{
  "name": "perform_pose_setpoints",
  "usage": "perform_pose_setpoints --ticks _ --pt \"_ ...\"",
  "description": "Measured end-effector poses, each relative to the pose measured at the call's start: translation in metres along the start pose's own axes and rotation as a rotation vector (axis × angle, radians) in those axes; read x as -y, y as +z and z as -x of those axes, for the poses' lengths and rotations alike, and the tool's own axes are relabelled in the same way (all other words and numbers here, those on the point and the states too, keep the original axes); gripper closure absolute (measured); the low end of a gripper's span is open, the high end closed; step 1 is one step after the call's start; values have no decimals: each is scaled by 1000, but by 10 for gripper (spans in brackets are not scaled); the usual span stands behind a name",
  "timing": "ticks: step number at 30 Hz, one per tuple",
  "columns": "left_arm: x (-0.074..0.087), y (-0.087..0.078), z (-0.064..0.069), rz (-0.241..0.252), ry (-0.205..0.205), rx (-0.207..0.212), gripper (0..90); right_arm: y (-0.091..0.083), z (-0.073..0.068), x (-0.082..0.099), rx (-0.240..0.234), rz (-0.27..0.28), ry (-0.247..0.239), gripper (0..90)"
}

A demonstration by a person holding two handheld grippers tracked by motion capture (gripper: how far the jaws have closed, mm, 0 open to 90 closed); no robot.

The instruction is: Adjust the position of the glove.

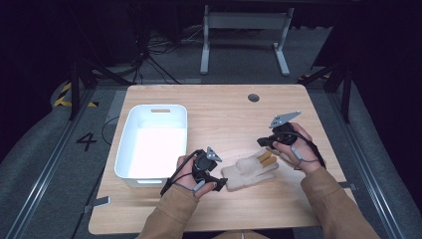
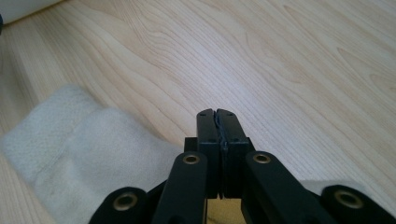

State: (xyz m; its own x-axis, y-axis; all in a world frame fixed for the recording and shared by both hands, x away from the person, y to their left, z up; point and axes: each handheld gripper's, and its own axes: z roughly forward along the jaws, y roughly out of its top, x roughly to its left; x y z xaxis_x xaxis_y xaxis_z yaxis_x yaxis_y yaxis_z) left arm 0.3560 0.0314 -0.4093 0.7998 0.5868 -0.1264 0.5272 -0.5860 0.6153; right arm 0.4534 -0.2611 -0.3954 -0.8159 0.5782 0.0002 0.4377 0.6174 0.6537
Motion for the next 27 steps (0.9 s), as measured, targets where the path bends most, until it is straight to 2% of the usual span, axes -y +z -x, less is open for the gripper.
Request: perform_pose_setpoints --ticks 11,16,27 --pt "1 -5 -4 20 -13 4 307 16 -4 6 -9 -4 -37 900" --pt "2 -5 -4 16 -10 9 311 24 -4 8 -29 -9 -26 900" --pt "2 -4 -3 16 -7 19 310 38 -4 14 -15 -69 -26 900"
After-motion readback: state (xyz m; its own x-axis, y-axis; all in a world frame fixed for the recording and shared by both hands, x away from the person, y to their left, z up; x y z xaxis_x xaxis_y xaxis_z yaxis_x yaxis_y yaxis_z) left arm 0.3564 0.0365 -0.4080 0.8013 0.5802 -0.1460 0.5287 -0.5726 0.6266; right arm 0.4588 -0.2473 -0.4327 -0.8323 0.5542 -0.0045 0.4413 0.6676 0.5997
